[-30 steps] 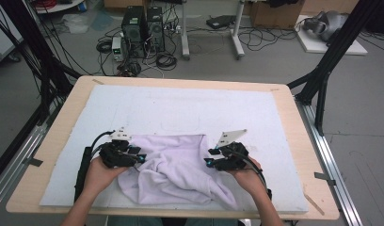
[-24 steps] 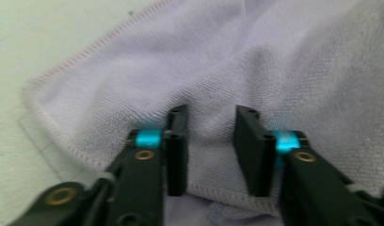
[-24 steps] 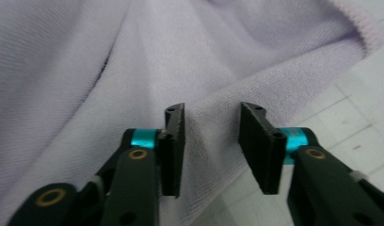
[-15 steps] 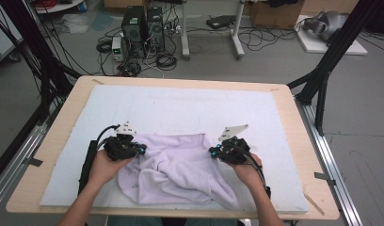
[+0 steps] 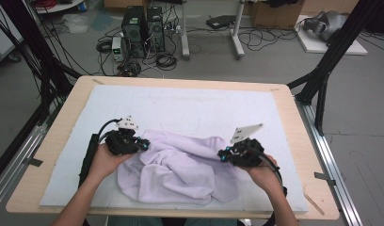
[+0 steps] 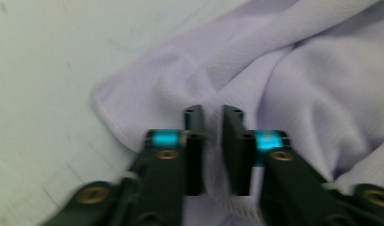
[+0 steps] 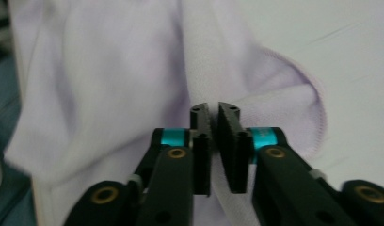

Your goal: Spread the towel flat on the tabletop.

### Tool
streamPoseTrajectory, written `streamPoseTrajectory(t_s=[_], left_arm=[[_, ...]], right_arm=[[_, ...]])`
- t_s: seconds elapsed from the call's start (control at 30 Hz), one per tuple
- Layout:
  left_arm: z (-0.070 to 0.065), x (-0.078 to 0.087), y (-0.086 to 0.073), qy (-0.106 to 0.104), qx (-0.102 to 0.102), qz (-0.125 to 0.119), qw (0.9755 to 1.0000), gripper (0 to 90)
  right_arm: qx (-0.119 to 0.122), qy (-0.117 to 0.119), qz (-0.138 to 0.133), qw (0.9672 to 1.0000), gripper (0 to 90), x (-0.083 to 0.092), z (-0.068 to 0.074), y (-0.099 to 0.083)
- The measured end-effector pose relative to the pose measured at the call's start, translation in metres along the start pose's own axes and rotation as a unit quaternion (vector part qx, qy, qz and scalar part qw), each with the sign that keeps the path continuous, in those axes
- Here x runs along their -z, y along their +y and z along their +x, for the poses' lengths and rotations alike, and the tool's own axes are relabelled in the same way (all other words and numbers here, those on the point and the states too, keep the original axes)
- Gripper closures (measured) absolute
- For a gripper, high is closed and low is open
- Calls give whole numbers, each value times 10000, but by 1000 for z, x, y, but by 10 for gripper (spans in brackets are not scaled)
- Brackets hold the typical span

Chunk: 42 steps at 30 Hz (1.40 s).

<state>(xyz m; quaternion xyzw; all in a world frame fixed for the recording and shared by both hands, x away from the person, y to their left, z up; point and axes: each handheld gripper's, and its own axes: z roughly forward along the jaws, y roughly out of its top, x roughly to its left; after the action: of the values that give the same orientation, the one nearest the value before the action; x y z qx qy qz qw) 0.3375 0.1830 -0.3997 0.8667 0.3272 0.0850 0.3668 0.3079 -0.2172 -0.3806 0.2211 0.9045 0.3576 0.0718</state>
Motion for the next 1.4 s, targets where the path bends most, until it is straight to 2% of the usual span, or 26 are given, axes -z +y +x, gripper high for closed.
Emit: streamPoseTrajectory(t_s=[0.03,0.07,0.13,0.17,0.2,0.23,0.27,0.33,0.37,0.4,0.43,0.47,0.57,0.77,0.87,0.93,1.0,1.03,1.07,1.1,1.13,1.17,1.2,1.23,1.3,1.4], left_arm=[[2,-2,-6,-1,87,-58,9999,630],[4,-2,-8,-40,192,-97,9998,500],[7,-3,-7,69,291,-129,9995,462],[9,-4,-6,102,321,-166,9993,427],[11,-5,-5,98,377,-185,9991,427],[13,-7,-4,92,420,-178,9989,423],[15,-11,-3,91,446,-134,9989,424],[17,-22,-3,-4,479,70,9988,446],[18,-27,-3,-42,445,172,9988,503],[17,-32,-4,-72,387,327,9987,503],[15,-36,-5,-24,280,377,9989,630],[13,-35,-4,99,124,358,9992,753],[13,-32,-3,69,75,293,9995,808],[18,-25,0,225,197,17,9996,822],[26,-14,12,405,289,-242,9985,824],[33,-4,29,680,305,-522,9959,826],[43,9,56,988,281,-858,9910,825],[48,15,72,1231,219,-1012,9870,825],[54,22,89,1490,180,-1193,9815,819],[60,26,103,1790,173,-1333,9746,790],[66,28,113,2050,306,-1358,9688,570],[73,29,119,1996,550,-1320,9694,570],[78,29,119,1813,672,-1289,9726,527],[79,27,117,1771,696,-1244,9738,531],[78,22,105,1612,587,-1078,9793,501],[74,14,77,1314,651,-953,9846,495]], right_arm=[[124,1,139,9998,736,-6,3,-4],[132,-41,-57,9999,613,-10,2,-7],[84,-90,-105,9999,593,-9,-1,-7],[-8,-317,-141,9994,528,-9,-10,-7],[-8,-317,-141,9994,528,-9,-10,-7],[-108,-330,-153,9993,512,-10,-17,-8],[-307,-191,-145,9992,494,-13,-24,-11],[-491,-85,6,9988,499,-21,-32,-16],[-519,107,258,9983,562,-33,-34,-21],[-519,107,258,9983,562,-33,-34,-21],[-484,198,332,9981,675,-41,-32,-25],[-445,197,286,9984,723,-41,-32,-25],[-462,178,148,9987,770,-36,-34,-23],[-434,172,-32,9989,777,-24,-40,-10],[-278,4,-10,9996,784,-18,-53,12],[-97,-387,-152,9991,792,-9,-62,30],[-154,-763,-447,9960,790,5,-77,55],[-154,-763,-447,9960,790,5,-77,55],[-154,-998,-566,9933,771,11,-86,68],[-223,-1231,-663,9899,692,17,-95,81],[-512,-1655,-745,9821,564,22,-110,99],[-512,-1655,-745,9821,564,22,-110,99],[-686,-1619,-777,9813,553,22,-114,102],[-726,-1544,-766,9823,546,20,-116,102],[-664,-1433,-625,9855,530,10,-112,97],[-646,-1177,-388,9902,505,-4,-103,82]])
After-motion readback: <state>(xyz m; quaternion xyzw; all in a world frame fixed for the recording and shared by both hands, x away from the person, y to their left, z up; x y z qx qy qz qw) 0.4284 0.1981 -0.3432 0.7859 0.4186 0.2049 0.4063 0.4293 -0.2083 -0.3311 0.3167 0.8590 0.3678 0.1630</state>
